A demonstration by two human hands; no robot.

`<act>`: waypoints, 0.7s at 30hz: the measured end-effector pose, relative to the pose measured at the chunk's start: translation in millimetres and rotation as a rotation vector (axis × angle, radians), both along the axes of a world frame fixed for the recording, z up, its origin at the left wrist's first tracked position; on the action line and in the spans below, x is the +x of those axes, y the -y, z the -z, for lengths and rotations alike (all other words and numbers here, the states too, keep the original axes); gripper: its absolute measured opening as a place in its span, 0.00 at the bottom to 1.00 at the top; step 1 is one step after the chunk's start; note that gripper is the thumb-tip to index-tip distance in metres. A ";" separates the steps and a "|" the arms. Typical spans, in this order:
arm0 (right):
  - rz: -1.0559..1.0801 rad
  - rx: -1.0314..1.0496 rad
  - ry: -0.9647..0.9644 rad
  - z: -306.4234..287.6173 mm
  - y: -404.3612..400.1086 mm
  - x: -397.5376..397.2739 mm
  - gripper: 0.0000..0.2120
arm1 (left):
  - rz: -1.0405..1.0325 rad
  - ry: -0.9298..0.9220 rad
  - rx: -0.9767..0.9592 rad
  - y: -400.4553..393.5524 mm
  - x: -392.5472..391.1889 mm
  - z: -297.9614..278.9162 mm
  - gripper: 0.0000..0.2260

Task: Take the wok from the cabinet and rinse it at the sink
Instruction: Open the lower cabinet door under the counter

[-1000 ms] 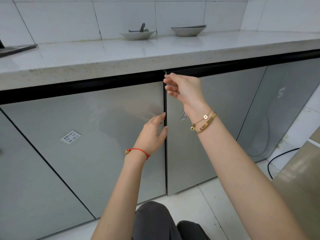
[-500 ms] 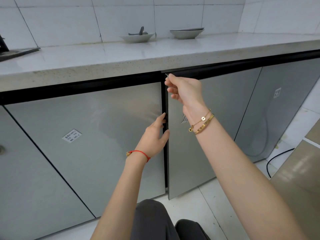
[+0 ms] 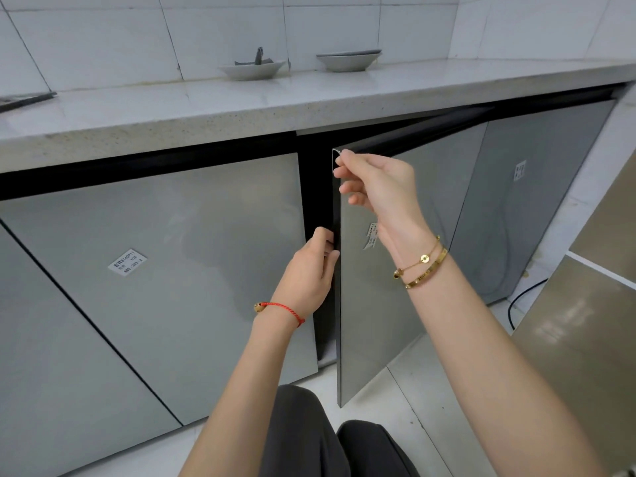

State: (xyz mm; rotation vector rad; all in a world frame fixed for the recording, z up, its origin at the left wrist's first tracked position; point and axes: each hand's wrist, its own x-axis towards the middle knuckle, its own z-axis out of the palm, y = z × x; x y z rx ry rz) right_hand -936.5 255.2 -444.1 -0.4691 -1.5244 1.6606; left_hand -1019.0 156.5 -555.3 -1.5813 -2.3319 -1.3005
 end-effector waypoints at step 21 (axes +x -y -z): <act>0.712 0.936 0.203 18.5 -1.6 103.1 0.15 | 0.319 -0.230 0.012 -20.9 67.8 -1.2 0.09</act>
